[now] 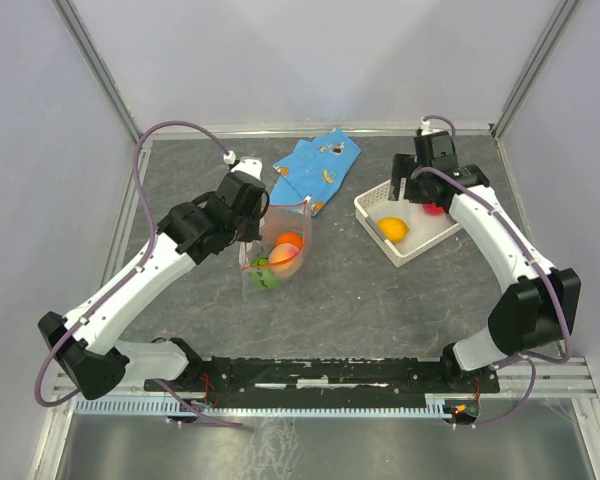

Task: Place the food in the zip-top bag and seal the zipper
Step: Pick up the fake fruit from the bin.

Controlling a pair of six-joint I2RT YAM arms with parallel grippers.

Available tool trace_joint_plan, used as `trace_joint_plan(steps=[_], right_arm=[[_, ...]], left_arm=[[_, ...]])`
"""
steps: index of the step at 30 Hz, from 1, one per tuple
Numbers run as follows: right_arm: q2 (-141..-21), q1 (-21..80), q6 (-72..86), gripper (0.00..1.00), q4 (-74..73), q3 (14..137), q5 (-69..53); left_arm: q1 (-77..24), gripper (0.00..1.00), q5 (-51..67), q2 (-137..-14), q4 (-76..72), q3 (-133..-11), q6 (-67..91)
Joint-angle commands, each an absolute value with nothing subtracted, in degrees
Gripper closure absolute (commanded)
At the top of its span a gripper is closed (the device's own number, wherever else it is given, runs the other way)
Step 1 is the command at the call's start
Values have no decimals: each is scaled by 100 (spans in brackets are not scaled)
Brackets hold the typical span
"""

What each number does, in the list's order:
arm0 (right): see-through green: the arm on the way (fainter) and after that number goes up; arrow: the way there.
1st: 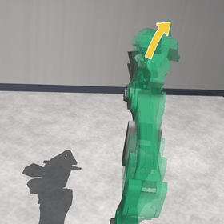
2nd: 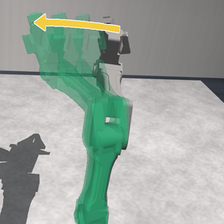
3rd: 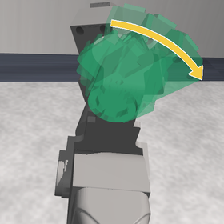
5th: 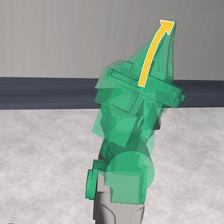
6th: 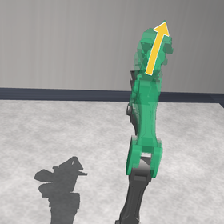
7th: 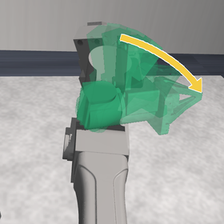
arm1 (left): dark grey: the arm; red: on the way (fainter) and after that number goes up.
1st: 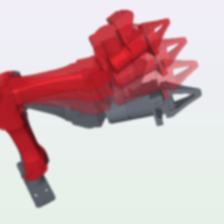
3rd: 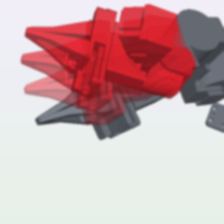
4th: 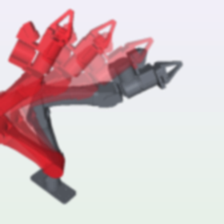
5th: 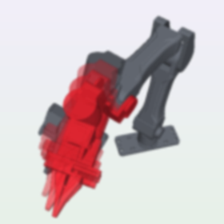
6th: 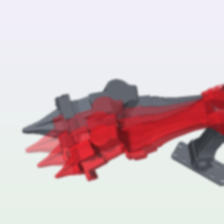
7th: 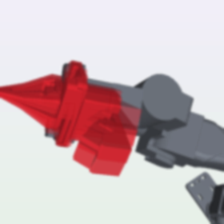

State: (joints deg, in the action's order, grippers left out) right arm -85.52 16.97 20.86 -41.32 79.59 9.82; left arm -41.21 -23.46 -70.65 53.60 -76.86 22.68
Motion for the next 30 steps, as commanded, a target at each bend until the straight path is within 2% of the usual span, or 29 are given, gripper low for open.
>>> trace_joint_plan(steps=[1,5,19,30], right_arm=[[-8784,1249,1787,6,-3419,7864,1667],[-9219,878,1791,0,-3329,8043,1979],[-10695,374,1636,1,-2795,8442,2240],[-11537,167,1422,1,-2575,8816,1742]], left_arm=[[-4113,97,-2445,-7241,5162,-8156,2290],[-4113,97,-2394,-7462,5223,-8409,2124],[-4111,97,-2636,-7540,5139,-8381,1786],[-4105,97,-2853,-7707,5100,-7970,2092]])
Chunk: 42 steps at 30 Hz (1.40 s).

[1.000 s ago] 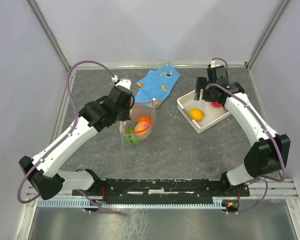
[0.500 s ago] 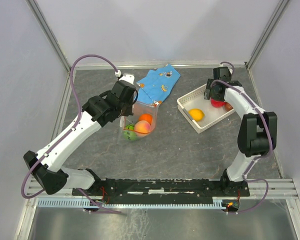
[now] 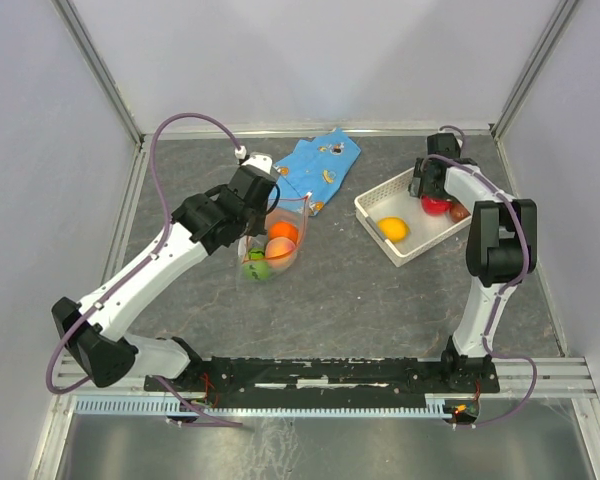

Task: Place the food in the zip-top bag and seal the zipper
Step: Pick up the fake fruit from the bin.

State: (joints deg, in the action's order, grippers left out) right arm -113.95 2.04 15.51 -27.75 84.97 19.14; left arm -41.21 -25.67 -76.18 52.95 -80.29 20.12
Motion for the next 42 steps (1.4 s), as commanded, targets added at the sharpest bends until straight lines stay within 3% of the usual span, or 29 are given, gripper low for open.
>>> trace_joint_plan(steps=[1,9,22,30,42], right_arm=[[-11574,163,1409,1,-2561,8820,1692],[-11778,148,1311,3,-2784,9018,1408],[-10585,173,1569,29,-2760,8287,763],[-9541,334,1847,35,-2750,7699,440],[-7766,1344,2092,35,-2960,7139,176]], left_arm=[[-4098,97,-2882,-7742,5113,-7944,2114],[-4049,97,-2858,-7995,5216,-8152,2059],[-4051,97,-2285,-7847,5240,-8494,2046],[-4052,97,-1950,-7877,5092,-8534,2091],[-4051,97,-1383,-7905,5081,-8718,2238]])
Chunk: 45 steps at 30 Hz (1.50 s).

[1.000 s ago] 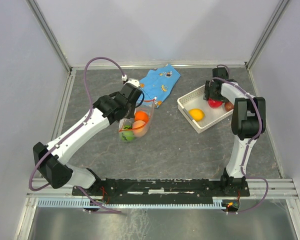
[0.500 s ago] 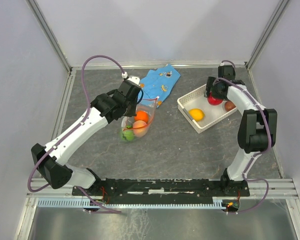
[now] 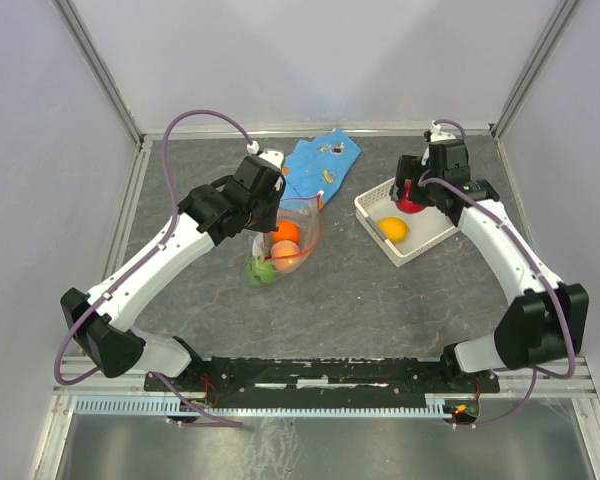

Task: Place the food in the zip-top bag and seal the zipper
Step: Pick up the fake fruit from the bin, then place the fake fruit in the zipper food storage bag.

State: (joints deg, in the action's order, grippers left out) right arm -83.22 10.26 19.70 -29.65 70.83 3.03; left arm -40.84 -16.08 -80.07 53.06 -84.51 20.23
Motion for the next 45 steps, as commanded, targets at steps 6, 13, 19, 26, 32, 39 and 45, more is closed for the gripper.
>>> trace_joint_plan(steps=[6,13,19,26,32,39,45], right_arm=[[-7099,2095,2352,34,-2920,7126,74],[-6755,2848,2833,35,-2601,7094,-88],[-6709,3580,3170,34,-2019,6897,-108],[-6633,4159,3419,34,-1250,6569,-63],[-6798,4329,3622,33,-779,6463,-167],[-7231,4458,3884,33,-533,6618,-505],[-7602,4465,3865,29,-642,6561,-672]], left_arm=[[-4051,97,-1153,-7920,4995,-8662,2365],[-4047,97,-1126,-7867,4835,-8464,2371],[-4052,97,-1015,-7994,4845,-8490,2449],[-4052,97,-735,-7917,4632,-8300,2571],[-4052,97,-633,-7951,4617,-8268,2649],[-4047,97,-547,-7856,4590,-8205,2669],[-4051,97,-423,-7856,4597,-8272,2702]])
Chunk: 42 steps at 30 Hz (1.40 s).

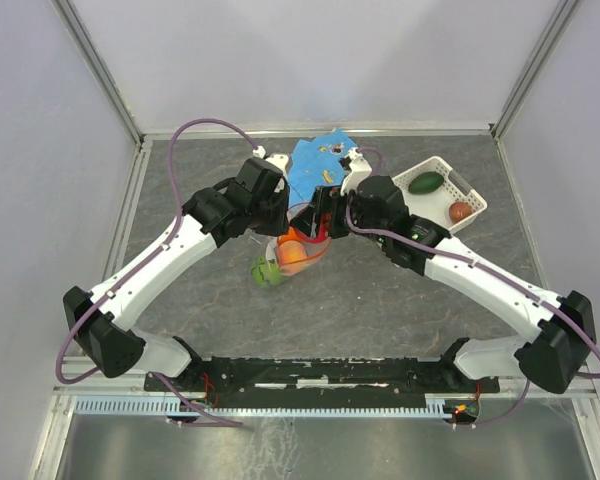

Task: Place the food in the zip-top bag and seal the zipper
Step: Place the fake fruit in the zipper food storage bag, then pick up the fake fruit from the bin.

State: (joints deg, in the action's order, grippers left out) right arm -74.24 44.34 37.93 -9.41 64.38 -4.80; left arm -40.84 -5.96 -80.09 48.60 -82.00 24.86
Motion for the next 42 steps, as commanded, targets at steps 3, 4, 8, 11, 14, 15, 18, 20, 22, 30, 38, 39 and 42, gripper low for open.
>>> trace_joint_plan(steps=[3,4,8,11,14,15,18,20,22,30,38,39,42], right_arm=[[-7703,4467,3869,27,-631,6433,-380],[-7723,4470,3885,26,-658,6404,-208],[-7891,4470,3838,22,-722,6455,55],[-8041,4470,3836,19,-708,6437,138],[-8130,4465,3889,15,-615,6370,283],[-8141,4465,3889,13,-593,6365,305],[-8169,4466,3901,8,-574,6400,350],[-8163,4466,3895,6,-623,6447,353],[-8129,4465,3881,3,-698,6504,336],[-7757,4465,3728,0,-1028,6603,419],[-7362,4237,2921,1,-2325,7335,438],[-7309,4145,2833,1,-2429,7399,444],[-7185,3778,2571,0,-2943,7523,562]], left_arm=[[-4051,97,-340,-7855,4597,-8325,2691],[-4052,97,-323,-7857,4597,-8335,2678],[-4052,97,-281,-7827,4599,-8341,2678],[-4052,97,-270,-7854,4586,-8332,2725],[-4052,97,-169,-7874,4521,-8319,2813],[-4052,97,-151,-7860,4499,-8304,2832],[-4045,97,-181,-7831,4447,-8284,2874],[-4052,97,-211,-7830,4452,-8288,2881],[-4051,97,-229,-7844,4464,-8281,2887],[-4047,97,-341,-7999,4476,-8248,3045],[-4052,97,-528,-8014,4570,-8236,3108],[-4052,97,-532,-8011,4590,-8243,3098],[-4051,97,-594,-8001,4626,-8252,3073]])
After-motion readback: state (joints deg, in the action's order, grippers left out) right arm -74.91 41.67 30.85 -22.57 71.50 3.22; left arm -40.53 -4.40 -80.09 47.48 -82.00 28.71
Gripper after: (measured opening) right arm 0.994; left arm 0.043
